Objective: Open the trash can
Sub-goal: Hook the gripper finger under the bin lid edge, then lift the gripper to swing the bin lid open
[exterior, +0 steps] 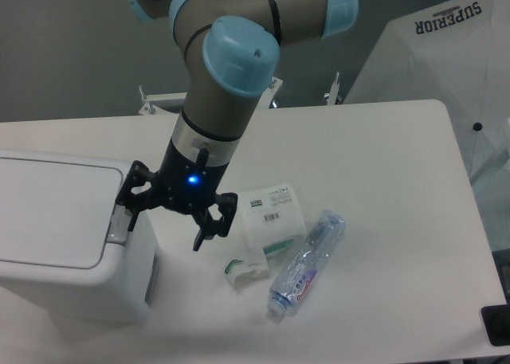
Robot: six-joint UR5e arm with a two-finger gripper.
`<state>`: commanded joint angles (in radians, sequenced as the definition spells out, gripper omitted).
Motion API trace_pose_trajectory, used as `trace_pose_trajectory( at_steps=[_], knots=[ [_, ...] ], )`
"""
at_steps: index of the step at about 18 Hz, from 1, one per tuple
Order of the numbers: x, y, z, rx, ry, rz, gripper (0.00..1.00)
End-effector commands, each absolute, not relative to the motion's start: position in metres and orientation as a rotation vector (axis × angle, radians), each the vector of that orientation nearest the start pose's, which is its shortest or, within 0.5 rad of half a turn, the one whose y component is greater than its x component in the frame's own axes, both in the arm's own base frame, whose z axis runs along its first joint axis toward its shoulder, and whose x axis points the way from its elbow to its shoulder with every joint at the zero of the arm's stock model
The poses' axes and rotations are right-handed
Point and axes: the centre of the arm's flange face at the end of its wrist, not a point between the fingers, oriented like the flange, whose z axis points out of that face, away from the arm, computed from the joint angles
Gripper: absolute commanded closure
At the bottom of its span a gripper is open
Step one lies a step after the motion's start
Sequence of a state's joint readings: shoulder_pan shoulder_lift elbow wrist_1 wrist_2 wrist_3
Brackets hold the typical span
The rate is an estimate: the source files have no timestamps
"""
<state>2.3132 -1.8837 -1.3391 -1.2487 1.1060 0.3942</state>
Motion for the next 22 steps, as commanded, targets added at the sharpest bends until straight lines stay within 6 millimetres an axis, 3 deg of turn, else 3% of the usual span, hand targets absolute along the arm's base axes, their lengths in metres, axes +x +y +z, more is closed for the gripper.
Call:
trace_pose_trajectory(
  at_steps=[9, 15, 22],
  knots=[
    [-0.296, 0.593, 0.467, -2.664, -0.395, -0.355, 0.00],
    [-0.292, 0.589, 0.487, -2.639, -0.393, -0.336, 0.00],
    [-0.280, 0.593, 0.481, -2.652, -0.406, -0.356, 0.00]
  ],
)
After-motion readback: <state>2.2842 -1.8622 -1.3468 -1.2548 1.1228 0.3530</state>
